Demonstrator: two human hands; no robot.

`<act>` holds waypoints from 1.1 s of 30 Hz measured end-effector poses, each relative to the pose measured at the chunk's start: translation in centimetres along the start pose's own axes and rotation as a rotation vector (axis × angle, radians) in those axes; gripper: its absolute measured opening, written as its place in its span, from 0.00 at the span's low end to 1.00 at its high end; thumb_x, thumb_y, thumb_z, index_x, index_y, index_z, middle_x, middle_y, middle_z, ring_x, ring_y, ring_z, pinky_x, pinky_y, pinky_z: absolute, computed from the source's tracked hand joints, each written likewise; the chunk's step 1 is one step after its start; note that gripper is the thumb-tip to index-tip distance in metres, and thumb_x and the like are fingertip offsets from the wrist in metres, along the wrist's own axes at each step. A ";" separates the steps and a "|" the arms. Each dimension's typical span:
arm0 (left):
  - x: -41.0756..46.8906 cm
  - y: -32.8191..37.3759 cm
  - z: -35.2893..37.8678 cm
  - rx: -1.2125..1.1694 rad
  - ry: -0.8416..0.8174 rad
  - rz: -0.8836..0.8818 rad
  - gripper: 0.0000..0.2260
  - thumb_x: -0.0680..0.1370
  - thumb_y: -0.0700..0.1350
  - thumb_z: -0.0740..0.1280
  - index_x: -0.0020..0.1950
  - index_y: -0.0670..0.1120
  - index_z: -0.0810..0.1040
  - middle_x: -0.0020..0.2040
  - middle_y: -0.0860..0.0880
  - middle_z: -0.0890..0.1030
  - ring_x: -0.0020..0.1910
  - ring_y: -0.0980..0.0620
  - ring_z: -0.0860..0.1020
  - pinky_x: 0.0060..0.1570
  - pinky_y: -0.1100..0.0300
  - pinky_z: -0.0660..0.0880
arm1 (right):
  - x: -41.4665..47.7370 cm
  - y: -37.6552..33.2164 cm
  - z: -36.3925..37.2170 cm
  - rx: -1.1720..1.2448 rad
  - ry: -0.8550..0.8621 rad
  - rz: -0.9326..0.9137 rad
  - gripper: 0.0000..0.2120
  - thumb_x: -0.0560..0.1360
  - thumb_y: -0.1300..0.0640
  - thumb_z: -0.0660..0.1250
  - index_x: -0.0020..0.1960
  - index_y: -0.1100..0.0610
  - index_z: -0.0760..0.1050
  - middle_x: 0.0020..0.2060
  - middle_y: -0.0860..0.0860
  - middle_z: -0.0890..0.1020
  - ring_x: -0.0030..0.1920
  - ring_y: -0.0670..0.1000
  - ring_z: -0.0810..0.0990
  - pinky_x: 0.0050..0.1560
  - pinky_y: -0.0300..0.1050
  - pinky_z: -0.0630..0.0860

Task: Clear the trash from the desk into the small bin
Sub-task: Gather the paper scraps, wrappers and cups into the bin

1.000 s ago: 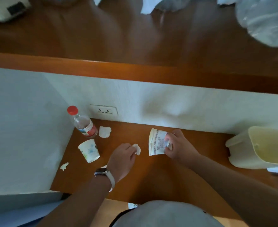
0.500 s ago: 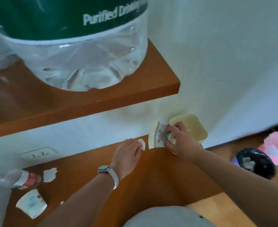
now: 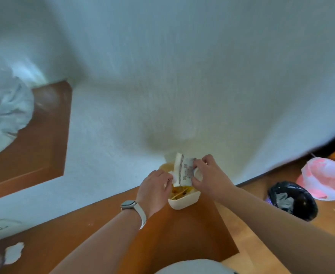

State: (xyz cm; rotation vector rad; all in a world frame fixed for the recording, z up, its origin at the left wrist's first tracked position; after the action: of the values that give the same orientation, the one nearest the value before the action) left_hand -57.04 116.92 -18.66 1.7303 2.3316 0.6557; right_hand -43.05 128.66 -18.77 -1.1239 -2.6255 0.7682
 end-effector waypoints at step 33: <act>-25.9 -21.5 -7.1 0.280 0.025 -0.485 0.17 0.77 0.49 0.68 0.65 0.50 0.76 0.66 0.49 0.77 0.67 0.49 0.73 0.63 0.52 0.74 | -2.5 -23.1 14.8 -0.300 -0.425 -0.716 0.24 0.79 0.43 0.57 0.73 0.51 0.64 0.74 0.49 0.64 0.74 0.50 0.61 0.71 0.45 0.54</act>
State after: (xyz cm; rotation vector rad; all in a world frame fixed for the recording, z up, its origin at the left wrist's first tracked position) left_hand -70.29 85.85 -25.00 1.1582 2.8158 0.2761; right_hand -60.97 107.68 -19.07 0.0140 -3.2314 0.4957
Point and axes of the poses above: each hand's wrist, its own x-axis towards the middle knuckle, its own z-axis out of the palm, y = z × x, the point moved 6 cm from there along x, towards the middle knuckle
